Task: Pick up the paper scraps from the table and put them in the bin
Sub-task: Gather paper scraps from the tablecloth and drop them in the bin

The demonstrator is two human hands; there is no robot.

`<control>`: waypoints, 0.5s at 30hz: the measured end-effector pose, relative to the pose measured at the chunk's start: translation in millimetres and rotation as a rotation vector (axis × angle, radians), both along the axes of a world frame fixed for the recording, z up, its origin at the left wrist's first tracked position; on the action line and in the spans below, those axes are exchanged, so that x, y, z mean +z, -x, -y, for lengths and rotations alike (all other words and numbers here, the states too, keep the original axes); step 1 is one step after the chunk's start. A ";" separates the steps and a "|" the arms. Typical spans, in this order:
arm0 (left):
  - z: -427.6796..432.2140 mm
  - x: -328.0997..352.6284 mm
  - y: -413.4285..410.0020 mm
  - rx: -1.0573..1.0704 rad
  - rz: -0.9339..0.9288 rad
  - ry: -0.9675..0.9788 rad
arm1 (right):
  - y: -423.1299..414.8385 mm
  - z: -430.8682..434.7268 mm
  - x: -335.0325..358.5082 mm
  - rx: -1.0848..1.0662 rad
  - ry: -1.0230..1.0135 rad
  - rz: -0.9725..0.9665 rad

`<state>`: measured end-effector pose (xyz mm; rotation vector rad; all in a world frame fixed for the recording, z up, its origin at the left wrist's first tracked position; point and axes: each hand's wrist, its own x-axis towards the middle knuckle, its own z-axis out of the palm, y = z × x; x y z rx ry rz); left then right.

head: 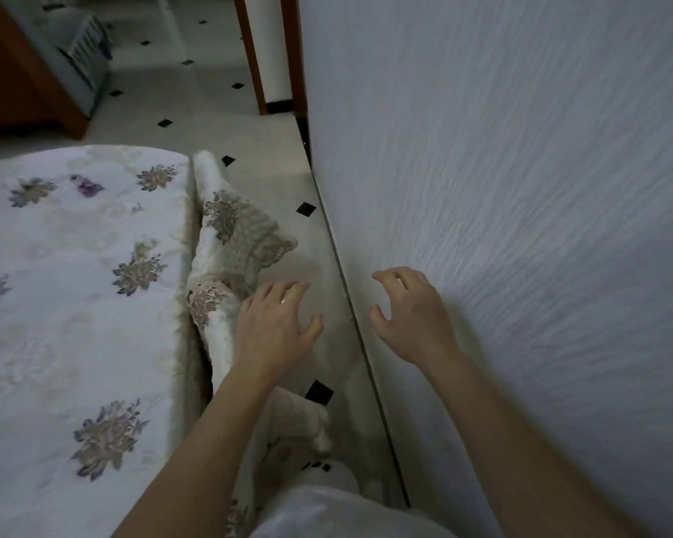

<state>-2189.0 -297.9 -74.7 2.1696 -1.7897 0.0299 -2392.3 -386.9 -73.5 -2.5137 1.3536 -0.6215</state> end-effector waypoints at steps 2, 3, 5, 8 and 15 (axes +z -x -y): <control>13.9 -1.8 -10.1 0.014 -0.001 -0.008 | -12.0 16.9 -1.9 0.010 -0.012 0.000; 21.3 -3.5 -16.4 0.018 -0.007 -0.007 | -17.8 25.5 -3.3 0.014 -0.020 0.001; 37.5 -8.2 -29.6 0.029 -0.022 -0.015 | -30.5 42.6 -6.4 0.027 -0.032 -0.004; 66.9 -16.0 -55.1 0.068 -0.033 -0.031 | -57.2 74.0 -11.7 0.050 -0.047 -0.027; 149.8 -24.5 -137.7 0.191 -0.042 0.042 | -150.9 171.5 -14.1 0.161 -0.074 -0.074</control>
